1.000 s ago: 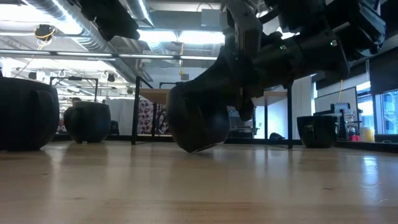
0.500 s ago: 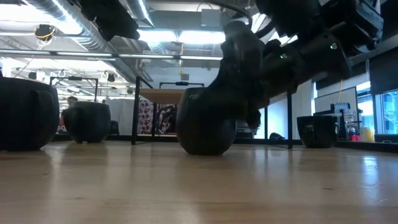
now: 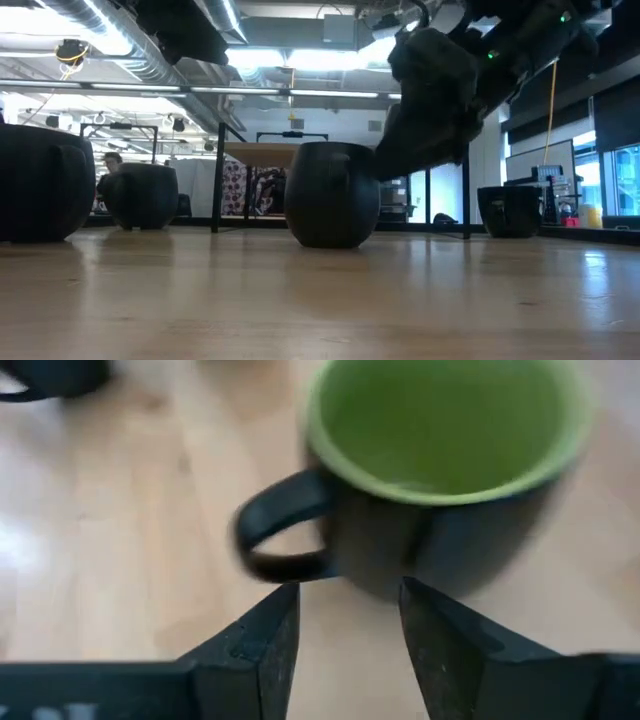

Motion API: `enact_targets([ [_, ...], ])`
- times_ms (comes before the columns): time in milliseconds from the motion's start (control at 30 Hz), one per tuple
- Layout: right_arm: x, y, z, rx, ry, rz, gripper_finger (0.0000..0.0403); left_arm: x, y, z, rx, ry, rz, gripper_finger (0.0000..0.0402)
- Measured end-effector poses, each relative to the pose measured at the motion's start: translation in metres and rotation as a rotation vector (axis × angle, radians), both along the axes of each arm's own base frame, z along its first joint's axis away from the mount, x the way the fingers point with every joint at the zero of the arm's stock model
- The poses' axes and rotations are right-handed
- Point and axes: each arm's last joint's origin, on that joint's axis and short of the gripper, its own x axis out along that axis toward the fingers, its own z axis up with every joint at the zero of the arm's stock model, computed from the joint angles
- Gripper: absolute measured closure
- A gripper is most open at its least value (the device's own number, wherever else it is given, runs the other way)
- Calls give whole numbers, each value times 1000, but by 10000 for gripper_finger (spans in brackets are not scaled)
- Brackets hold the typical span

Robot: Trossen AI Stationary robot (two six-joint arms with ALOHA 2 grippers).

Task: Place coffee mugs
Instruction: Put the green mug on the shelf

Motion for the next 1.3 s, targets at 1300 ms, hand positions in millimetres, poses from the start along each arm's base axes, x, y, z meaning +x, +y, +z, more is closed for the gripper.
enact_targets([
  [1300, -7, 7, -3, -159, -6, -147, 243, -1, -4, 2, -8, -14, -29, 270],
])
